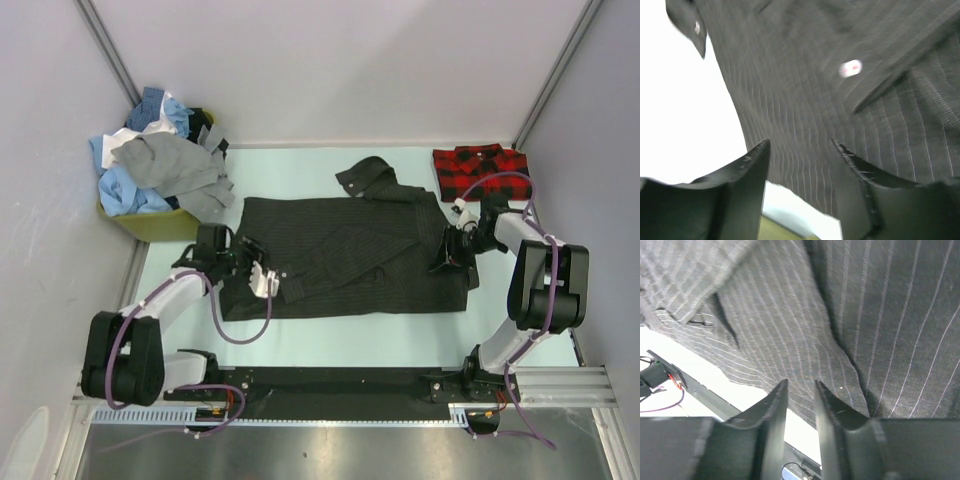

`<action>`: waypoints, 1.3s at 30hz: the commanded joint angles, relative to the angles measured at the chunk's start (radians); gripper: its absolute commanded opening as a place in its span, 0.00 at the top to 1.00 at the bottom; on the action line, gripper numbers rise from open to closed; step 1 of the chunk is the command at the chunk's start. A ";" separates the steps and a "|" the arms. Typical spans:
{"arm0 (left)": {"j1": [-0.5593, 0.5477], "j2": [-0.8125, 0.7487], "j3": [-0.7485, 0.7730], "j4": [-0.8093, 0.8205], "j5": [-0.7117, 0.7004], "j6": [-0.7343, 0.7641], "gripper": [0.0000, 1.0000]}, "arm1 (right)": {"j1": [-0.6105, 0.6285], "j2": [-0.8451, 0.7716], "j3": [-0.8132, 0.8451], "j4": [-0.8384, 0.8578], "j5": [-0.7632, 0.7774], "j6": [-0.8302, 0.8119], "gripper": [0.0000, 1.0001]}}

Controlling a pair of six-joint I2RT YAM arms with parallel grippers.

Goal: Fold and stack the long sleeve shirts
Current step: Fold the shirt

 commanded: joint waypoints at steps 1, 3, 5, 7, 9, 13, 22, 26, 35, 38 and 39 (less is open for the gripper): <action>0.012 -0.078 0.171 -0.173 0.038 -0.373 0.37 | 0.004 -0.042 0.085 -0.020 -0.026 -0.053 0.64; -0.023 -0.061 0.272 -0.291 0.005 -0.620 0.33 | 0.012 -0.032 0.109 0.003 -0.007 -0.057 0.62; -0.084 -0.002 0.371 -0.368 -0.032 -0.759 0.34 | 0.020 -0.022 0.122 0.023 0.026 -0.070 0.61; -0.103 0.054 0.432 -0.465 -0.046 -0.928 0.36 | 0.027 -0.002 0.137 0.033 0.041 -0.068 0.60; -0.113 0.160 0.498 -0.518 -0.055 -1.087 0.38 | 0.035 0.017 0.149 0.033 0.047 -0.076 0.59; -0.115 0.344 0.605 -0.615 -0.080 -1.249 0.43 | 0.043 0.034 0.165 -0.004 0.059 -0.111 0.59; -0.129 0.467 0.614 -0.589 -0.172 -1.358 0.37 | 0.067 0.075 0.145 -0.064 0.171 -0.166 0.59; -0.130 0.473 0.596 -0.549 -0.201 -1.377 0.37 | 0.067 0.086 0.133 -0.064 0.217 -0.186 0.60; -0.161 0.500 0.558 -0.494 -0.238 -1.407 0.47 | 0.064 0.116 0.106 -0.055 0.280 -0.211 0.60; -0.161 0.528 0.564 -0.492 -0.279 -1.426 0.53 | 0.061 0.133 0.106 -0.049 0.291 -0.212 0.60; -0.161 0.533 0.562 -0.491 -0.282 -1.427 0.53 | 0.060 0.136 0.106 -0.046 0.299 -0.212 0.60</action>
